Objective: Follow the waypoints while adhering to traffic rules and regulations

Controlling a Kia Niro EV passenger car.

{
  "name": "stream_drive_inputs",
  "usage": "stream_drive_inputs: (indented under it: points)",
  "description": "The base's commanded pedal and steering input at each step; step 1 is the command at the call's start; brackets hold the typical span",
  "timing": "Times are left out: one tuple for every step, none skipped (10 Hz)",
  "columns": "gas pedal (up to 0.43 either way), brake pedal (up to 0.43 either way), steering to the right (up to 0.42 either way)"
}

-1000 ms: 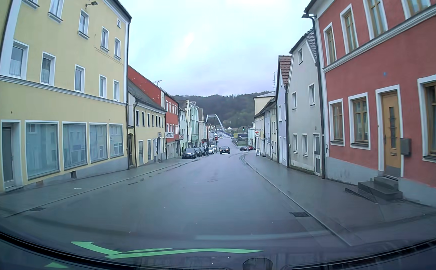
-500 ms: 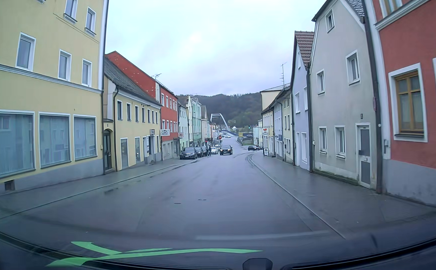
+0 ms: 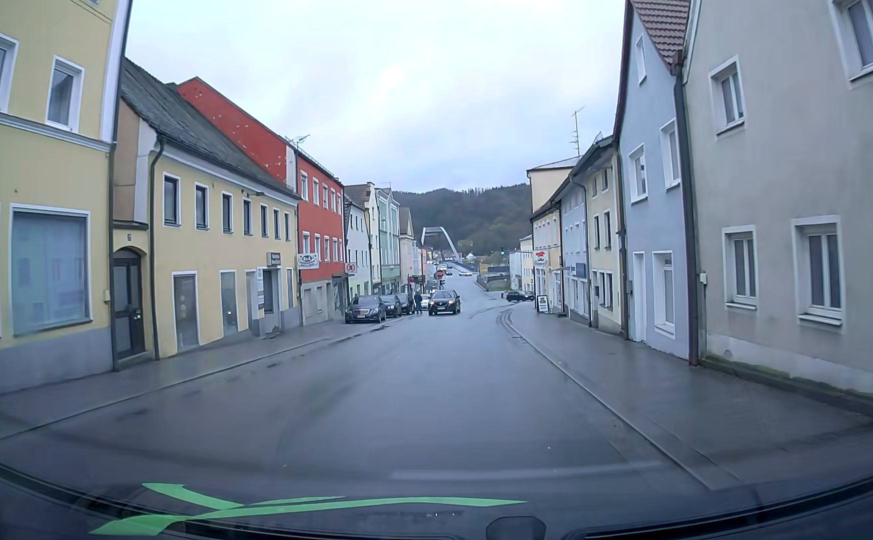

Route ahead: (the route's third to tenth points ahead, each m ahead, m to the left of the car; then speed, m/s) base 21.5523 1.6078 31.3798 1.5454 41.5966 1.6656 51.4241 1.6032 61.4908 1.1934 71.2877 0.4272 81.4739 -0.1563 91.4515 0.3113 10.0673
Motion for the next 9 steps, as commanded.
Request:
stream_drive_inputs:
  points:
    - [0.0,0.104,-0.003]
    - [0.0,0.11,-0.003]
    - [0.0,0.11,-0.003]
    - [0.0,0.134,-0.003]
    - [0.0,0.146,-0.003]
    - [0.0,0.146,-0.002]
    - [0.0,0.152,-0.001]
    - [0.0,0.159,-0.002]
    - [0.0,0.159,-0.002]
